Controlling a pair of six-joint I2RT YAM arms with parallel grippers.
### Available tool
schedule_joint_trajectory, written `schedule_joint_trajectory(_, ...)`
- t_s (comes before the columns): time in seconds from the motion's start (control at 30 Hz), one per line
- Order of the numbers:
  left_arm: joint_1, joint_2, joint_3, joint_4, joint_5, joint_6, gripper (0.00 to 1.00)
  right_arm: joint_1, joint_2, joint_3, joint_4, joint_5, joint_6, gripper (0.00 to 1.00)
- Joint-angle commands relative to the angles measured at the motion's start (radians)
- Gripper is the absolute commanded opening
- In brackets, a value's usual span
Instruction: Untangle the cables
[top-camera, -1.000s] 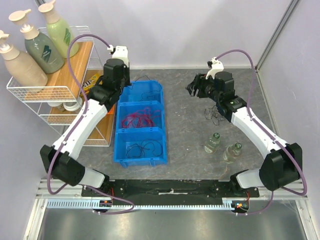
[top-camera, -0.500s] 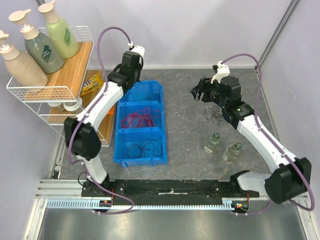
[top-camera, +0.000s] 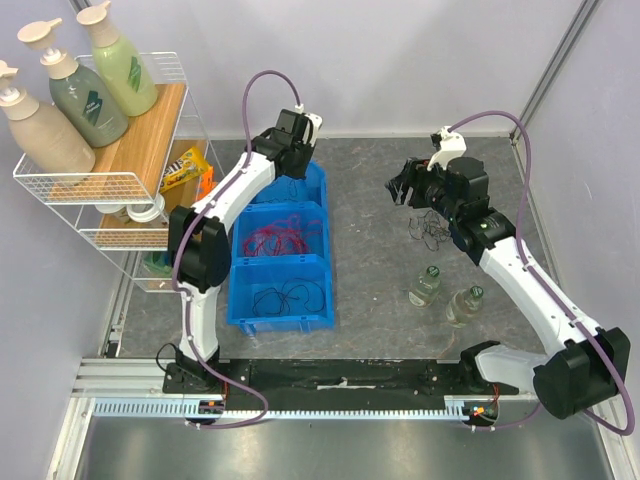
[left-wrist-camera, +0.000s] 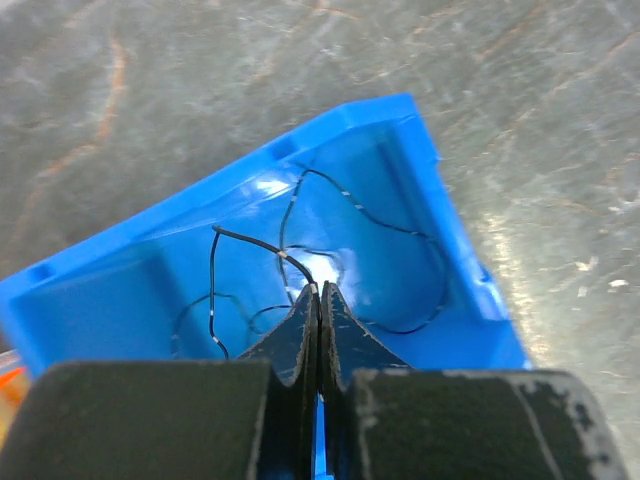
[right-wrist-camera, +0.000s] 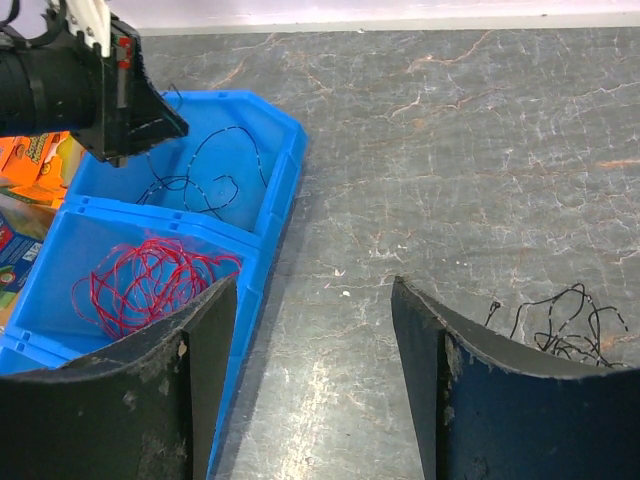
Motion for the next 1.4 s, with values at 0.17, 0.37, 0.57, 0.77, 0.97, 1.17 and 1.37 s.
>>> schedule_joint_trajectory(0.17,0.138,-0.025,-0.045,0.094,0.281,-0.339,0.11,-0.004,0.024,0.021,-0.066,0.106,-0.022,0.76)
schedule_joint_trajectory(0.37,0.157,-0.177,-0.172,0.203,0.384,-0.385,0.85,-0.131,0.254,0.194,-0.355,0.214,0.033,0.81)
schedule_joint_trajectory(0.57,0.158,-0.304,-0.235,0.245,0.493,-0.41,0.81,-0.224,0.308,0.144,-0.375,0.353,0.128,0.8)
schedule_joint_trajectory(0.77,0.138,-0.338,-0.22,0.249,0.655,-0.437,0.81,-0.344,0.396,0.12,-0.361,0.317,0.147,0.75)
schedule_joint_trajectory(0.97,0.045,-0.355,-0.226,0.26,0.731,-0.433,0.77,-0.372,0.452,0.093,-0.349,0.238,0.151,0.7)
schedule_joint_trajectory(1.17,-0.081,-0.401,-0.315,0.323,0.717,-0.423,0.67,-0.372,0.452,0.048,-0.341,0.211,0.157,0.63)
schedule_joint_trajectory(1.37,-0.132,-0.45,-0.385,0.391,0.726,-0.46,0.66,-0.372,0.489,0.024,-0.288,0.146,0.177,0.59)
